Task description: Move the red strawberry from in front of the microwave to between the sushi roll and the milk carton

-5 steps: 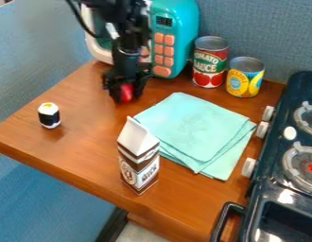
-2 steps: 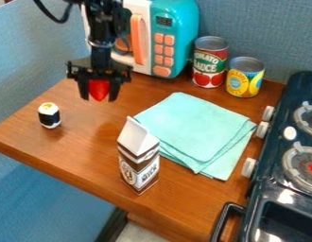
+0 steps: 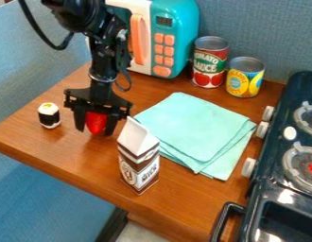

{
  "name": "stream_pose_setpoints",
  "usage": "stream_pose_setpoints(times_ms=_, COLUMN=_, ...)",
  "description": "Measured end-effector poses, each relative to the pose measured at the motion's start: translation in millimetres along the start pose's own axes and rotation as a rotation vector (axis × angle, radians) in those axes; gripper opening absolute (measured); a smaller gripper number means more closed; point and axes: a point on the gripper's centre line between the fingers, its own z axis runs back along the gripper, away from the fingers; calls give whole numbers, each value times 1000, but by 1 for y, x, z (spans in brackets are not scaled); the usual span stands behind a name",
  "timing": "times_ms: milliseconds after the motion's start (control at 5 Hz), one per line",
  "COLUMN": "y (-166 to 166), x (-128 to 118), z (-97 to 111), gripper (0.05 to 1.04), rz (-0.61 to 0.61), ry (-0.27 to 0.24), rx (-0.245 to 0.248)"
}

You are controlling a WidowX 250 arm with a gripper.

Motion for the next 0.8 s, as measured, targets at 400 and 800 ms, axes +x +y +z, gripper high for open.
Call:
stream_pose_setpoints(times_ms=400, y=9, x=-27, z=1, gripper=728, rz=-23, ry=15, rx=22)
stream_pose_setpoints(times_ms=800, y=12, x=-35, z=-3, gripper=728, rz=-35, ry=33, rx=42)
